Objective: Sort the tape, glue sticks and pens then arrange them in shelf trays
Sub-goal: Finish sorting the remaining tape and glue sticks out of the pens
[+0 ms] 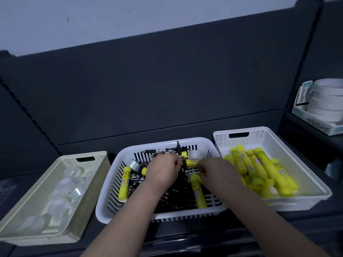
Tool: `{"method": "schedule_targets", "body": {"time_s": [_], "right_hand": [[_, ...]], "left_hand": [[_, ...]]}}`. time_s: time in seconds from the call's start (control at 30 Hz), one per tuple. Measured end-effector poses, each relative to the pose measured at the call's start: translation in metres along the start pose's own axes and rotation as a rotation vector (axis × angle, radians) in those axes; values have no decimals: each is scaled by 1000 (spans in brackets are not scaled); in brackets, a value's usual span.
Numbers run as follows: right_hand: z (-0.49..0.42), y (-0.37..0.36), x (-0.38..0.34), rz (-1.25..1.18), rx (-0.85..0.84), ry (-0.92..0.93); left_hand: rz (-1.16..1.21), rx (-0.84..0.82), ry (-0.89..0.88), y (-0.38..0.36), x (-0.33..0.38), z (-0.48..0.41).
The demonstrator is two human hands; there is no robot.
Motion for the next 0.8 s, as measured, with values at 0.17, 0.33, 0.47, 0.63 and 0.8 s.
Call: {"method": "schedule_targets", "body": {"time_s": [0.17, 0.33, 0.47, 0.63, 0.8], "right_hand": [[-1, -23, -15, 48, -62, -34], [-5, -27, -37, 10, 4, 18], [-12, -29, -55, -1, 7, 42], [-14, -35, -59, 5, 29, 11], [-34, -38, -61, 15, 95, -36]], "left_hand": [[-39, -50, -48, -2, -23, 5], [-24, 25, 124, 5, -62, 8], [1, -15, 221, 6, -90, 13], [119, -18, 124, 3, -91, 15], [174, 45, 58, 6, -79, 7]]}}
Point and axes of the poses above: each hand's wrist, its own z-axis away from the middle knuckle, its own y-axis out of the back of the hand, x = y × z, the point moved 2 cm from there along -z, towards the middle knuckle, and after that the axes turned 8 degrees about -z, right-handed, at the moved point
